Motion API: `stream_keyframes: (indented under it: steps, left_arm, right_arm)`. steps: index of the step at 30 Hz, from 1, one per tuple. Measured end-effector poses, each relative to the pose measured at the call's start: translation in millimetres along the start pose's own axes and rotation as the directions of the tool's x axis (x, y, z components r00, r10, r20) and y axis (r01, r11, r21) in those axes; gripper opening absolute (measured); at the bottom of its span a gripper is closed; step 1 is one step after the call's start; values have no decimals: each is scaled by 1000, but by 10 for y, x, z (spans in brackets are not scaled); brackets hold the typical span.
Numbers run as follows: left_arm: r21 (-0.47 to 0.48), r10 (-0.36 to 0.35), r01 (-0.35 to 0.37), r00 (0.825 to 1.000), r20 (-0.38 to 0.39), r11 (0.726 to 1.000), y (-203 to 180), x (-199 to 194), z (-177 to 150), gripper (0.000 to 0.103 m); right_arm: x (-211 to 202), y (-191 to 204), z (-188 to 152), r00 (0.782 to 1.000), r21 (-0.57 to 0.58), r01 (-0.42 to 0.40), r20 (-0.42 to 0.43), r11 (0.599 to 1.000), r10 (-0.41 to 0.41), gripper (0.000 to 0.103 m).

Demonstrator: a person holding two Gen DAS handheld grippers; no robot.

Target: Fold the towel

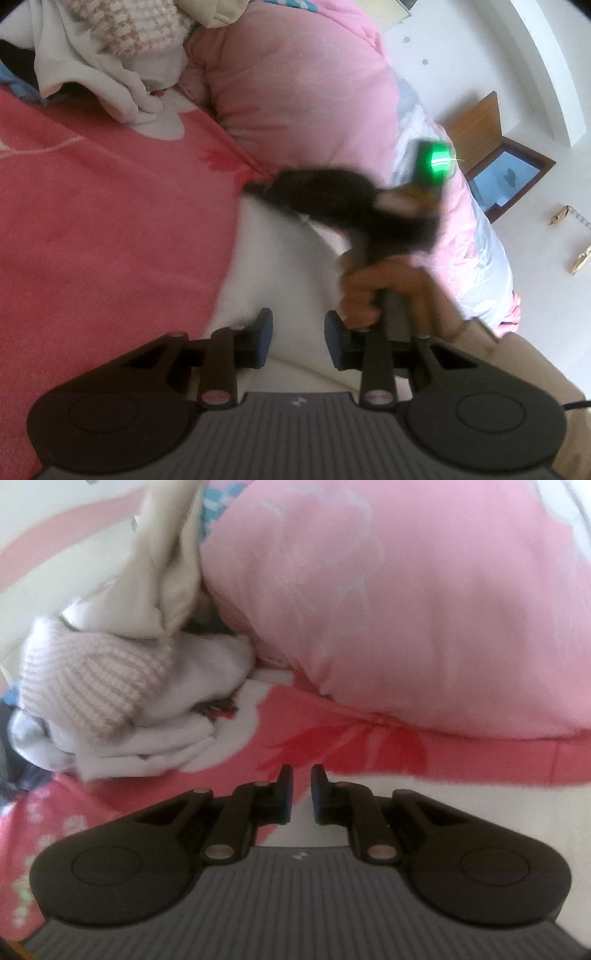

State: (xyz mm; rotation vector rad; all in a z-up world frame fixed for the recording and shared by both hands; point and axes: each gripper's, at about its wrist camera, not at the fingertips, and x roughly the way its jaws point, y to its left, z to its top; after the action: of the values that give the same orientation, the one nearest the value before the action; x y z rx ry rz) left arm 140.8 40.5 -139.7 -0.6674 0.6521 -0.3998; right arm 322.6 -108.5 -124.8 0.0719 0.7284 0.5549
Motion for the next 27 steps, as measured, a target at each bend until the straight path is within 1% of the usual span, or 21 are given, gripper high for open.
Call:
stream_keyframes:
  steps: [2, 3, 4, 7, 10, 13, 16, 19, 21, 23, 25, 27]
  left_arm:
    - [10, 0, 0, 1000, 12, 1000, -22, -29, -5, 32]
    - [14, -1, 1, 1000, 19, 1000, -33, -45, -6, 34]
    - [18, -2, 1, 1000, 25, 1000, -43, -61, -8, 36]
    - [44, -2, 0, 999, 54, 999, -108, -133, -13, 43]
    - [61, 4, -10, 996, 92, 998, -152, -212, 7, 48]
    - [60, 18, -25, 994, 112, 998, -148, -246, 43, 50]
    - [66, 54, -60, 995, 86, 996, -110, -187, 47, 50]
    - [53, 64, -69, 995, 80, 996, -55, -141, 49, 50]
    - [24, 66, -68, 995, 75, 997, 0, -137, 75, 50]
    - [-8, 87, -87, 994, 62, 996, 58, -111, 96, 51]
    - [-33, 90, -88, 995, 52, 996, 97, -93, 109, 50]
    - [-15, 90, -89, 994, 68, 996, 63, -117, 112, 51]
  right_arm:
    - [51, -32, -21, 1000, 16, 12, -7, 1000, -12, 5]
    - [76, -48, -31, 1000, 24, 18, -10, 1000, -18, 5]
    - [4, -57, -29, 1000, 24, 20, 4, 999, -21, 6]
    - [-407, -92, -40, 998, 10, 30, 52, 1000, -30, 8]
    - [-811, -154, -124, 998, -10, 27, 59, 1000, -26, 8]
    - [-1109, -54, -318, 999, -9, -8, 48, 1000, 8, 9]
    - [-1091, 11, -614, 1000, 15, -20, 0, 1000, 20, 9]
    - [-926, 18, -958, 999, 39, 29, -24, 999, -28, 8]
    - [-961, 7, -931, 999, 105, 41, -26, 994, -39, 8]
    - [-1118, 52, -921, 997, 103, 73, -6, 992, -72, 8]
    - [-1289, 105, -918, 994, 91, 107, 16, 990, -109, 9]
    - [-1503, 120, -951, 987, 102, 145, 47, 984, -151, 9]
